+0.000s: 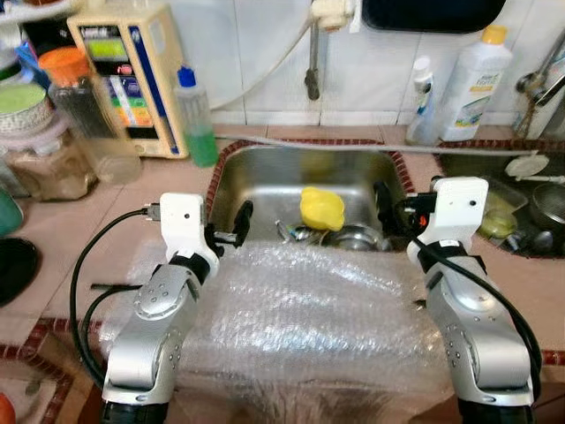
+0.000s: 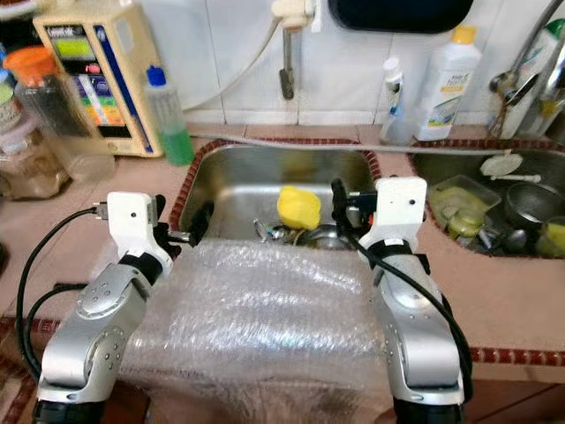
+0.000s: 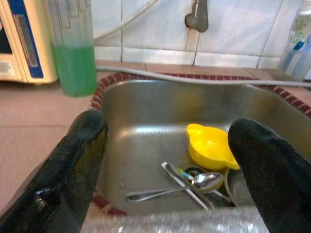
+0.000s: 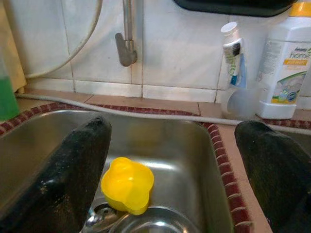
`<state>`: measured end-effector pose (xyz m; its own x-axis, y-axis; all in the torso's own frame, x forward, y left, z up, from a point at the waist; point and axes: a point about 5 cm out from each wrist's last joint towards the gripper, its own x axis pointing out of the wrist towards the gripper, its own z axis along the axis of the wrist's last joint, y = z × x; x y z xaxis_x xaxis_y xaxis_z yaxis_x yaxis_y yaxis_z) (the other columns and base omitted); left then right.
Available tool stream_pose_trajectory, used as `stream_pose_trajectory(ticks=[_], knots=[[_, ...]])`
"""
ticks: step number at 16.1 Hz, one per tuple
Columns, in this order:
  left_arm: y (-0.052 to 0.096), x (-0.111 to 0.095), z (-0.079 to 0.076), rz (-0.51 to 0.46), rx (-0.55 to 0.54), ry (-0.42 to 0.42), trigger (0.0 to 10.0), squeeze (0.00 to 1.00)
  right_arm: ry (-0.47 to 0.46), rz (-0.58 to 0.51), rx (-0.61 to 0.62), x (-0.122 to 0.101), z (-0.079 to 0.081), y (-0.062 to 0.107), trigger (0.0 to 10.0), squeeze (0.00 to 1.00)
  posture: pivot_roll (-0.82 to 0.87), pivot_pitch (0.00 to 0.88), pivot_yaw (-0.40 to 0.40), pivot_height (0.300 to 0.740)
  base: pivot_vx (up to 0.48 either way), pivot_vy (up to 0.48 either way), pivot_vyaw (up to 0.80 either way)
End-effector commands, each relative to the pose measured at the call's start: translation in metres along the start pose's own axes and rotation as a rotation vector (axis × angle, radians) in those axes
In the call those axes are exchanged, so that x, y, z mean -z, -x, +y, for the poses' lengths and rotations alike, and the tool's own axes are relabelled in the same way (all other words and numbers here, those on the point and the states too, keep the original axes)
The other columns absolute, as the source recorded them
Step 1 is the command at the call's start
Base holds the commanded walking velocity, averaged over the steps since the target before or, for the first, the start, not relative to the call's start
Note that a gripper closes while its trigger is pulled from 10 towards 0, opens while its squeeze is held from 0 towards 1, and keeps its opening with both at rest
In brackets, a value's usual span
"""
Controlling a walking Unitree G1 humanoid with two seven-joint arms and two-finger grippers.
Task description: Kitchen organization
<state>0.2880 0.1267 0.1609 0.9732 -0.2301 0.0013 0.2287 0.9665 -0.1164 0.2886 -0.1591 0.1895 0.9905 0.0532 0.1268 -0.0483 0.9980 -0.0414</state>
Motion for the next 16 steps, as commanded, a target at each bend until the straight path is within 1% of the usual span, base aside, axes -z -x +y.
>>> stream_pose_trajectory(ticks=[1, 6, 10, 11, 12, 13, 16], knots=[[0.0011, 0.0004, 0.0021, 0.01, -0.01, -0.008, 10.0, 0.0, -0.012, -0.012, -0.016, -0.0047, 0.0038, 0.0004, 10.0, 0.0, 0.05, 0.0, 0.069, 0.74, -0.326, 0.0, 0.0], [0.0001, -0.0003, 0.0024, 0.014, -0.005, -0.017, 10.0, 0.0, -0.021, -0.011, -0.01, -0.0051, 0.0038, -0.0001, 10.0, 0.0, 0.05, 0.0, 0.076, 0.74, -0.33, 0.0, 0.0], [-0.0017, -0.0036, 0.0059, -0.001, 0.01, -0.023, 10.0, 0.0, -0.024, -0.012, -0.001, -0.0054, 0.0031, 0.0001, 10.0, 0.0, 0.05, 0.0, 0.082, 0.74, 0.0, 0.0, 0.0], [-0.003, -0.0063, 0.006, -0.022, 0.016, 0.009, 10.0, 0.0, -0.024, -0.014, 0.0, -0.0049, 0.0026, -0.0002, 10.0, 0.0, 0.05, 0.0, 0.078, 0.74, 0.0, 0.0, 0.0], [-0.0031, -0.0069, 0.0057, -0.026, 0.021, 0.014, 10.0, 0.0, -0.023, -0.015, 0.0, -0.0051, 0.0026, -0.0004, 10.0, 0.0, 0.05, 0.0, 0.078, 0.74, 0.0, 0.0, 0.0], [-0.0041, -0.0079, 0.0054, -0.028, 0.028, -0.002, 10.0, 0.0, -0.021, -0.026, 0.002, -0.0081, 0.0029, -0.0025, 10.0, 0.0, 0.04, 0.0, 0.078, 0.74, 0.0, 0.0, 0.0], [-0.0065, -0.0074, 0.0035, -0.031, 0.042, 0.003, 10.0, 0.0, -0.015, -0.028, 0.009, -0.0091, -0.0001, -0.0047, 10.0, 0.0, 0.04, 0.0, 0.071, 0.74, 0.0, 0.0, 0.0]])
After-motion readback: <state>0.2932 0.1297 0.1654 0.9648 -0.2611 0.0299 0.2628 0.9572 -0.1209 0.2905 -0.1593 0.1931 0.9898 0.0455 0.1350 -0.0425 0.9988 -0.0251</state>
